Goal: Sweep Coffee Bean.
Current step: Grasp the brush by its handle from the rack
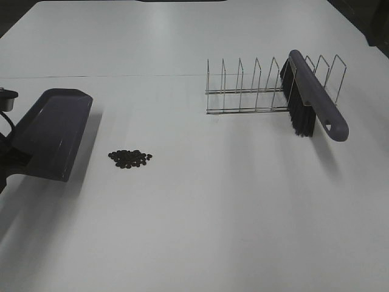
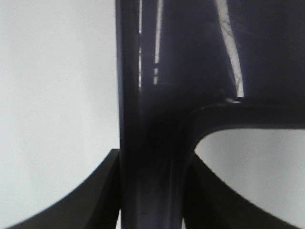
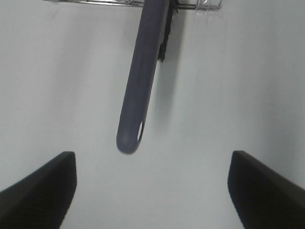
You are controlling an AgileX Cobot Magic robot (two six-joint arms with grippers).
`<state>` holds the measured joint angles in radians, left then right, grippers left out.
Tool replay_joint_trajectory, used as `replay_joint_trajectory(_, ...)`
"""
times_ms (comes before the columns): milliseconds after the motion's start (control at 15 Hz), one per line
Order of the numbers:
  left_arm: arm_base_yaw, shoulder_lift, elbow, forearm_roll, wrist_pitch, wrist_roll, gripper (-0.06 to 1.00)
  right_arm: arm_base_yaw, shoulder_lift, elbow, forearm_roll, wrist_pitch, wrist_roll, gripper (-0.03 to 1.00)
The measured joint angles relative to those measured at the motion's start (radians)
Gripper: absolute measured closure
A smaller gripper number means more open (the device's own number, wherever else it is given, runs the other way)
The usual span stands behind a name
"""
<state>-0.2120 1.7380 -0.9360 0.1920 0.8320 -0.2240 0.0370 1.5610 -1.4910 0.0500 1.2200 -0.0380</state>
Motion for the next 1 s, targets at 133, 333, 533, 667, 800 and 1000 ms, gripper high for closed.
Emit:
replay_joint_trajectory(133, 0.000, 0.000, 0.000, 0.000, 0.000, 0.000, 0.61, 0.000, 0.214, -0.182, 0.000, -0.001, -0.025, 0.22)
replay_joint_trajectory(333, 0.000, 0.000, 0.000, 0.000, 0.000, 0.000, 0.61, 0.000, 0.407, -0.349, -0.001, -0.001, -0.061, 0.23)
replay_joint_trajectory(533, 0.000, 0.000, 0.000, -0.001, 0.000, 0.000, 0.61, 0.000, 0.572, -0.497, 0.000, -0.001, -0.091, 0.24)
replay_joint_trajectory(667, 0.000, 0.000, 0.000, -0.001, -0.001, 0.000, 0.61, 0.000, 0.660, -0.544, -0.001, -0.003, -0.094, 0.24)
replay_joint_trajectory(800, 0.000, 0.000, 0.000, -0.001, -0.004, 0.000, 0.61, 0.000, 0.708, -0.546, -0.001, -0.003, -0.096, 0.24)
replay_joint_trajectory(1000, 0.000, 0.000, 0.000, -0.001, -0.006, 0.000, 0.61, 0.000, 0.758, -0.546, -0.001, -0.015, -0.102, 0.24)
